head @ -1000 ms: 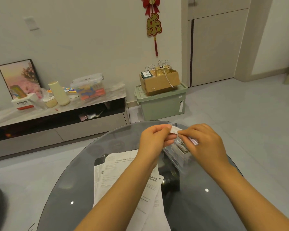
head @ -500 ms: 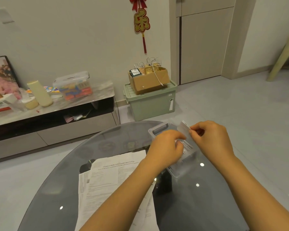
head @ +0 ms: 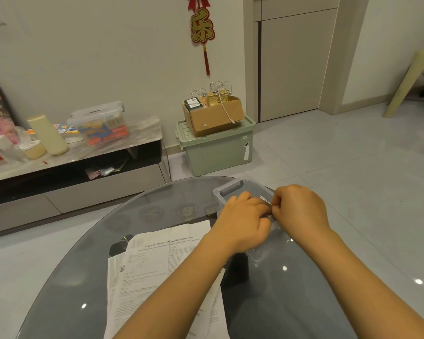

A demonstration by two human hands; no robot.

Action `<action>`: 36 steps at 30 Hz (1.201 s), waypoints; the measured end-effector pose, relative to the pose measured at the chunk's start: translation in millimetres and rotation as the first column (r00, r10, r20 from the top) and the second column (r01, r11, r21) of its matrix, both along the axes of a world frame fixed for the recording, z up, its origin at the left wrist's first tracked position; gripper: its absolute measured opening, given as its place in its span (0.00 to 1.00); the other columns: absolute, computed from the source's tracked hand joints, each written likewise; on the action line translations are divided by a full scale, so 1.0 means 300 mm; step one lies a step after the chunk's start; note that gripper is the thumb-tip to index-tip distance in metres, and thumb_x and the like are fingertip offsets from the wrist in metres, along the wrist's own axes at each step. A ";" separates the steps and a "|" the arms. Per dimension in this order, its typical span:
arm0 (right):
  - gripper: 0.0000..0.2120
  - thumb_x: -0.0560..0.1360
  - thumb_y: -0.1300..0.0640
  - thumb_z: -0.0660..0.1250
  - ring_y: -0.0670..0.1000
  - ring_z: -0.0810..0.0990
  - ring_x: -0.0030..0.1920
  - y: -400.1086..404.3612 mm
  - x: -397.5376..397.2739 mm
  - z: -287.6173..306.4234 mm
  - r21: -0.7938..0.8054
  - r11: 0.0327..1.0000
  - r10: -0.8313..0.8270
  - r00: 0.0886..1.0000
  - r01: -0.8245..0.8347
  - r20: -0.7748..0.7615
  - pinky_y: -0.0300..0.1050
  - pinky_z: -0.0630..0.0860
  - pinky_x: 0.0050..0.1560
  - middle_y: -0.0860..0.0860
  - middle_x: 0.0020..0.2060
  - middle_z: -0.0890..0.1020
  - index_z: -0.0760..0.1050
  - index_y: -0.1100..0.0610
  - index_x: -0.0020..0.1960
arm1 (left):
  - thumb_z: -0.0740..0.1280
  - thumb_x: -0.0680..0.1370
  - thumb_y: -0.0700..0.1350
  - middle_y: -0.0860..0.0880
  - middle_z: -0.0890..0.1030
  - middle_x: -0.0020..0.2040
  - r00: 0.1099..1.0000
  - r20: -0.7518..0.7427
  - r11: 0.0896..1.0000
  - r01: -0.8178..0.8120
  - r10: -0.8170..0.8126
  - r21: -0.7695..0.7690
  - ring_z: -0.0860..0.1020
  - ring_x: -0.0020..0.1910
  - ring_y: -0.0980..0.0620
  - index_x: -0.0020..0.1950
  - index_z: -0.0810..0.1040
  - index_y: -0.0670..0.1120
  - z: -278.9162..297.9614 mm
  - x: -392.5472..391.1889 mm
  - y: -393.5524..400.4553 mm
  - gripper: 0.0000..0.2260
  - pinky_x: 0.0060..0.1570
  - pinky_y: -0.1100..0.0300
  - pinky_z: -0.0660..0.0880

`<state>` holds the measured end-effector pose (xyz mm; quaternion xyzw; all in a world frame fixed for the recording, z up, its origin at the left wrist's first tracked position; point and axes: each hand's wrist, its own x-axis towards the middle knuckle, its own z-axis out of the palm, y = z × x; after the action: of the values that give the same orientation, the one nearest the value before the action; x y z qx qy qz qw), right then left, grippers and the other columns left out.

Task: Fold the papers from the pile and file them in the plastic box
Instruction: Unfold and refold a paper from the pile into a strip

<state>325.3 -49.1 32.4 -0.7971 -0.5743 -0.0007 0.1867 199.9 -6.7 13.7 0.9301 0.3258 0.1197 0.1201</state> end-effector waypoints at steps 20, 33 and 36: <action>0.06 0.74 0.57 0.66 0.51 0.77 0.41 0.009 0.067 -0.003 -0.001 0.994 0.102 0.969 -0.105 -0.223 0.43 0.73 0.40 0.50 0.41 0.76 0.82 0.53 0.48 | 0.46 0.73 0.51 0.52 0.66 0.73 0.994 -0.102 0.999 -0.030 0.032 0.023 0.62 0.68 0.53 0.72 0.67 0.50 0.010 -0.014 -0.011 0.29 0.66 0.54 0.56; 0.08 0.74 0.53 0.68 0.40 0.69 0.36 -0.127 -0.138 -0.004 0.192 0.894 0.441 0.868 -0.404 -0.228 0.39 0.70 0.44 0.42 0.41 0.72 0.80 0.49 0.52 | 0.44 0.72 0.51 0.58 0.61 0.75 0.969 -0.020 0.967 -0.248 0.247 -0.057 0.55 0.73 0.58 0.73 0.64 0.55 0.075 -0.325 -0.266 0.29 0.73 0.55 0.46; 0.09 0.74 0.53 0.67 0.40 0.68 0.38 -0.161 -0.198 -0.031 0.162 0.860 0.509 0.831 -0.484 -0.225 0.39 0.72 0.46 0.43 0.43 0.73 0.79 0.47 0.54 | 0.44 0.72 0.53 0.59 0.56 0.76 0.941 -0.137 0.936 -0.328 0.311 -0.130 0.52 0.74 0.58 0.74 0.59 0.58 0.064 -0.401 -0.328 0.29 0.74 0.52 0.44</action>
<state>265.8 -97.2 23.2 -0.6033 -0.7314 0.1240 0.2928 79.5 -105.2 32.9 0.8582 0.4872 0.0593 0.1503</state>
